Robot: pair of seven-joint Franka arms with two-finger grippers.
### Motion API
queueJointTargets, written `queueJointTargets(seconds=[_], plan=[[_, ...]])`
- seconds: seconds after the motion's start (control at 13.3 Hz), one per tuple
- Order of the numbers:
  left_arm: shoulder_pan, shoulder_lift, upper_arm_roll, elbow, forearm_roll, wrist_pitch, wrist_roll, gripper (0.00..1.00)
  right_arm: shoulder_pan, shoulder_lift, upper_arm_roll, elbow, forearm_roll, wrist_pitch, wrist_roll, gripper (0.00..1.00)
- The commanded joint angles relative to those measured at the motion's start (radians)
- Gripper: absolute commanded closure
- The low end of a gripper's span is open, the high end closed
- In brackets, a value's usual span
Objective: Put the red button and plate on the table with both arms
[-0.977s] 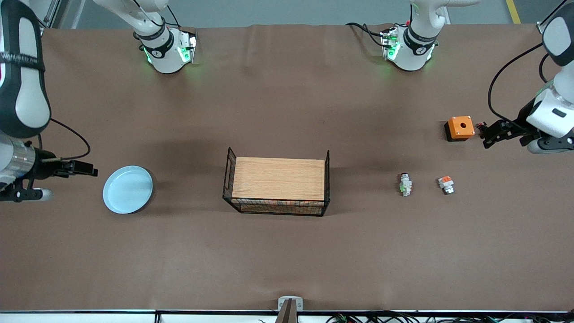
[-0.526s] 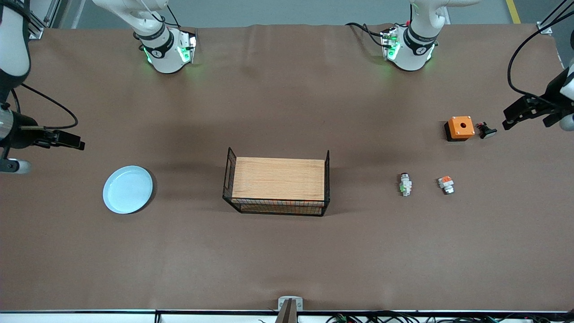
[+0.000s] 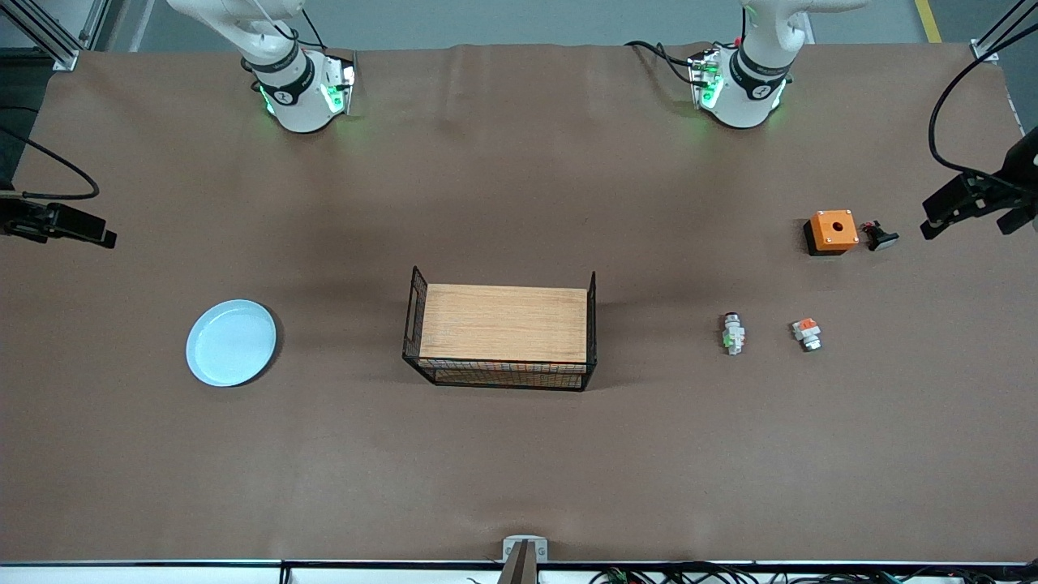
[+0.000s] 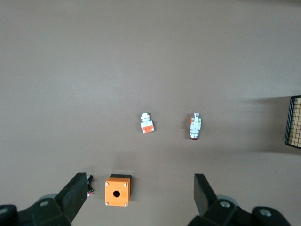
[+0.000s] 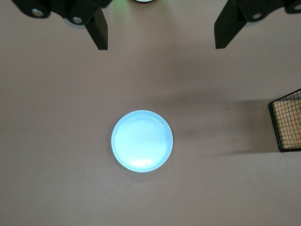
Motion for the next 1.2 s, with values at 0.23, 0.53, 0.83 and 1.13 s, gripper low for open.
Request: queueJointTargets(seconds=[0.23,0.53,0.83,1.13], plan=[[-0.010,0.056,0.001,0.107,-0.021,-0.017,-0.049,0.00,0.008,-0.047,0.008,0.014,-0.025,-0.049,0.018,0.00],[-0.004,0.044,-0.016,0.107,-0.048,-0.026,-0.060,0.00,0.010,-0.125,0.009,-0.038,-0.017,-0.068,0.018,0.00],[-0.004,0.043,-0.017,0.109,-0.048,-0.028,-0.057,0.00,0.042,-0.166,0.010,-0.072,-0.028,-0.040,0.015,0.00],[-0.003,0.044,-0.016,0.107,-0.048,-0.028,-0.057,0.00,0.071,-0.222,0.008,-0.135,-0.031,0.001,0.015,0.00]])
